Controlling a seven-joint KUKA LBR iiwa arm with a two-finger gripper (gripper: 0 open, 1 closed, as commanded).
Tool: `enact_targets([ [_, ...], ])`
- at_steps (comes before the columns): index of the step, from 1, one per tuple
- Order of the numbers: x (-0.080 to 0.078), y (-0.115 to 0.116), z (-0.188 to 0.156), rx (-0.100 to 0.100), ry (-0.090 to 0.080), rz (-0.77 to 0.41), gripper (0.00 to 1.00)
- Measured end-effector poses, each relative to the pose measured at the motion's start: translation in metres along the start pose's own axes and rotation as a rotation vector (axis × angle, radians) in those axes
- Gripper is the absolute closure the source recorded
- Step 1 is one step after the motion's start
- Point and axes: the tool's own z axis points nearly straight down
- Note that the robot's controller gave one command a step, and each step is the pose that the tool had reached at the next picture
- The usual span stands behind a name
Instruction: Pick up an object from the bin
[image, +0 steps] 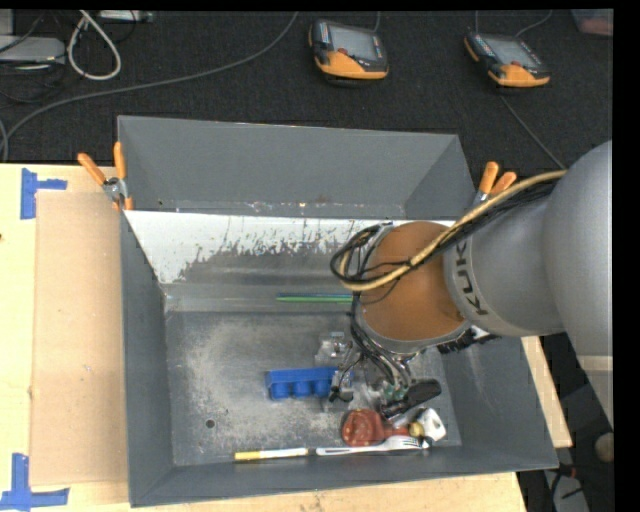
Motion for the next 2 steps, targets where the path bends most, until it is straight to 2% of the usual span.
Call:
enact_targets([
  [1,0.001,0.000,-0.002,0.000,0.001,0.001,1.00],
  [2,0.002,0.000,-0.059,0.000,0.009,0.002,1.00],
])
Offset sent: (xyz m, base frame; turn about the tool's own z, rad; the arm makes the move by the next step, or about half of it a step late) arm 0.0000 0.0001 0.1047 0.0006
